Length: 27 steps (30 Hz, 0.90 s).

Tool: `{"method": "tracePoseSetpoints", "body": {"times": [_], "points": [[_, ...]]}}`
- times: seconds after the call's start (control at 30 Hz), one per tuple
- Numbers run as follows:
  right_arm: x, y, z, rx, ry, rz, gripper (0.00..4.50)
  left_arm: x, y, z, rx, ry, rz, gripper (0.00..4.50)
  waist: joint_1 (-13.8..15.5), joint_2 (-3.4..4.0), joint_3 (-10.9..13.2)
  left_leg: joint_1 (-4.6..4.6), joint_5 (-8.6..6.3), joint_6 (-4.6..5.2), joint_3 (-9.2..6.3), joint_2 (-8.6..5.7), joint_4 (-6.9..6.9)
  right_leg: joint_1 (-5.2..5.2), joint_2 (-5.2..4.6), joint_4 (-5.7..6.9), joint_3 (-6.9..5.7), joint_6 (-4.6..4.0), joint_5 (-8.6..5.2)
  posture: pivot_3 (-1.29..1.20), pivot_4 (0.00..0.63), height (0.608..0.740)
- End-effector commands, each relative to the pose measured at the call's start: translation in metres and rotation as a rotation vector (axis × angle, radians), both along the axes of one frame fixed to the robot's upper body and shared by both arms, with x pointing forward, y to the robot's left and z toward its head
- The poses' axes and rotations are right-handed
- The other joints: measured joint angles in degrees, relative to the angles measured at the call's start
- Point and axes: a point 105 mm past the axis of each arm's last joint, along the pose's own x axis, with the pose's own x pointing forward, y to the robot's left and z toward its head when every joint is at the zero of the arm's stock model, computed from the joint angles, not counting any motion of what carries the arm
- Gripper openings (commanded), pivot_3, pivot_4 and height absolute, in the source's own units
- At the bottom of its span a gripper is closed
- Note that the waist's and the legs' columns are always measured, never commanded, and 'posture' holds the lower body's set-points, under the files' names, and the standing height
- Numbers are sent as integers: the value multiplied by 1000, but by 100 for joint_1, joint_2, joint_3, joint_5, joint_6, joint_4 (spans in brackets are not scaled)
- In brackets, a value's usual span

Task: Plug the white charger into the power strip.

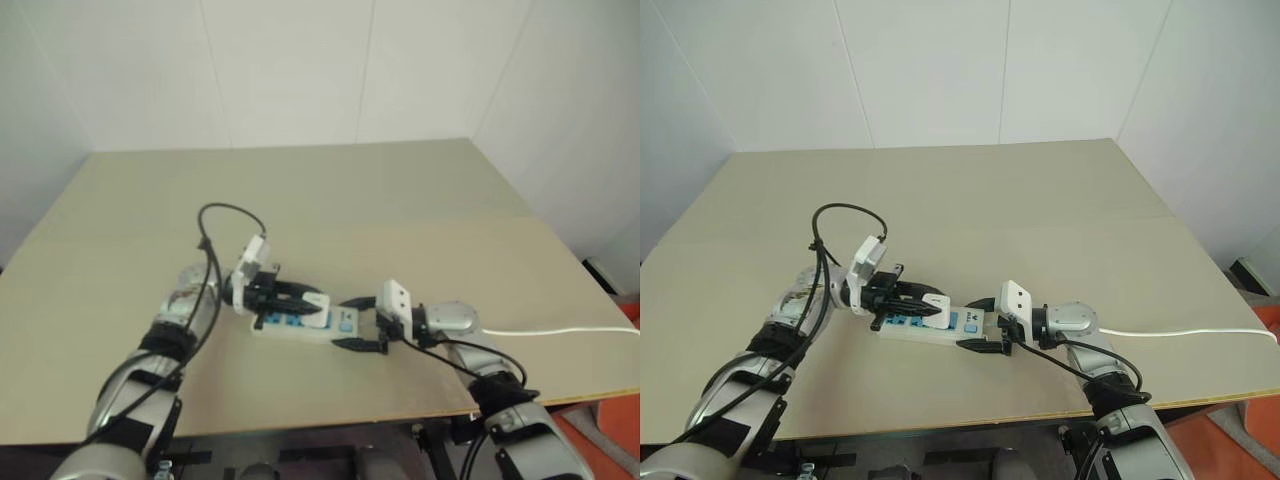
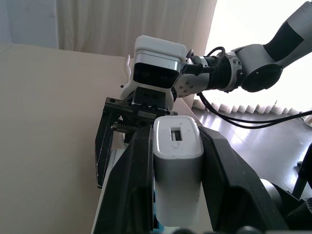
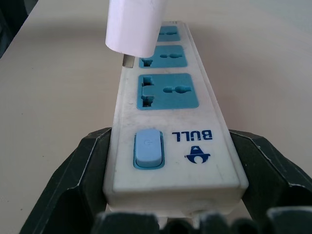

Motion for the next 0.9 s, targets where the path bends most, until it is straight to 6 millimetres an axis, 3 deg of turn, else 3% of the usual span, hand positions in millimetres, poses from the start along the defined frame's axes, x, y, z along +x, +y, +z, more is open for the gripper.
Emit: {"method": "tracePoseSetpoints", "body": {"times": [0.03,0.9], "points": [[-13,8,-21,-57,56,50,3421,0,0,2,-15,-26,-4,999,0,0,0,0,0,0,0,0,0,0,0,0,0,0,0,0,150,740],[-16,8,-23,-64,63,53,3421,7,-4,-12,-47,-14,37,999,10,-1,-1,0,0,0,0,-1,-1,4,0,-5,-1,0,0,0,150,740]]}}
